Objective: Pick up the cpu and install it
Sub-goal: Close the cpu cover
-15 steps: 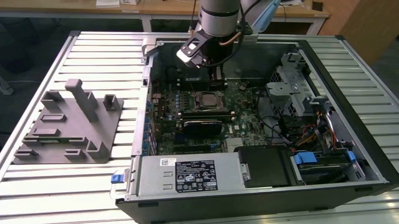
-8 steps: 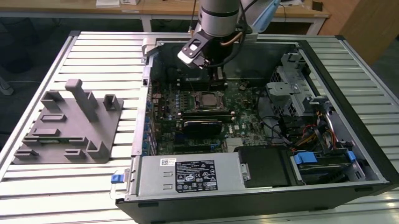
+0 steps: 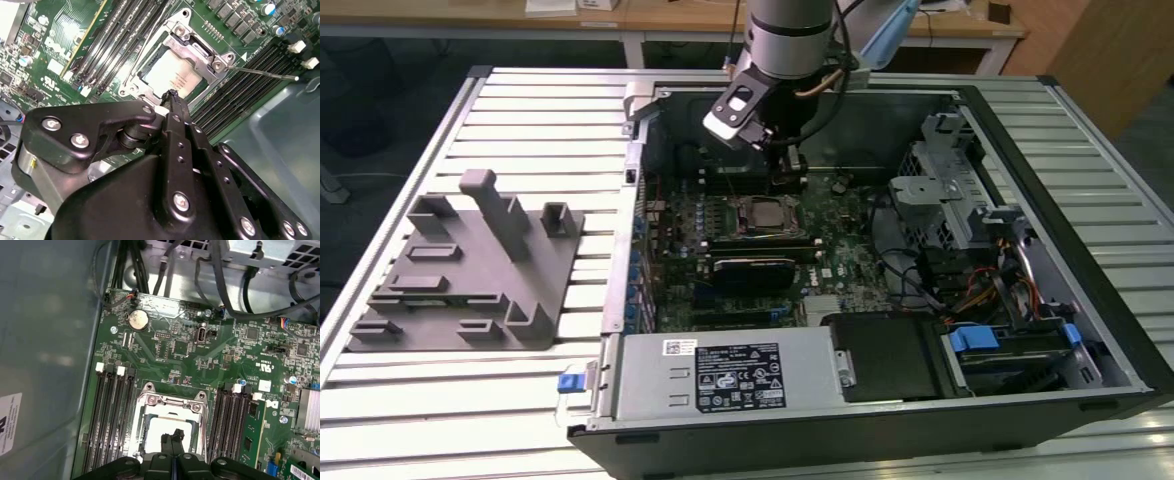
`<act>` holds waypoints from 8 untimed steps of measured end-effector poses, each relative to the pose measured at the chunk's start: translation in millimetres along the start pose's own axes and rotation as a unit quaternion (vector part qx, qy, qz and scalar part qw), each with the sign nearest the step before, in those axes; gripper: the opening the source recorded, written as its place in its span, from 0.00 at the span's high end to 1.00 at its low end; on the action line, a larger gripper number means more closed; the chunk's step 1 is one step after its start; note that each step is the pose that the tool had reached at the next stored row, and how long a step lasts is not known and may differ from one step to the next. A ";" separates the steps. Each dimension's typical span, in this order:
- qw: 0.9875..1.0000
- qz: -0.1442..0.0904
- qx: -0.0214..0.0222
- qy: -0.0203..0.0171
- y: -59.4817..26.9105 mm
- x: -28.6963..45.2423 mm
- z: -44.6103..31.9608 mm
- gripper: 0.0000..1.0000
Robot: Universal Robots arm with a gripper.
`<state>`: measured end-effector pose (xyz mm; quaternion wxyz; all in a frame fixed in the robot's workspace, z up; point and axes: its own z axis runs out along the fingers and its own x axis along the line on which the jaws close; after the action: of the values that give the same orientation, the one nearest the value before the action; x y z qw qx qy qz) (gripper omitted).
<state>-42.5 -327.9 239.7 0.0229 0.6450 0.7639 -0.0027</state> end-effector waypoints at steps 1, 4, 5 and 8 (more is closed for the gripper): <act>1.000 -0.004 0.000 0.000 0.0 0.0 0.0 0.89; 1.000 -0.014 -0.001 0.000 0.0 0.0 0.1 0.89; 1.000 -0.018 -0.001 0.000 0.0 0.0 0.1 0.89; 1.000 -0.029 -0.001 0.000 0.0 0.0 0.2 0.89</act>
<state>-42.5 -327.9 239.6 0.0235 0.6223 0.7824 -0.0027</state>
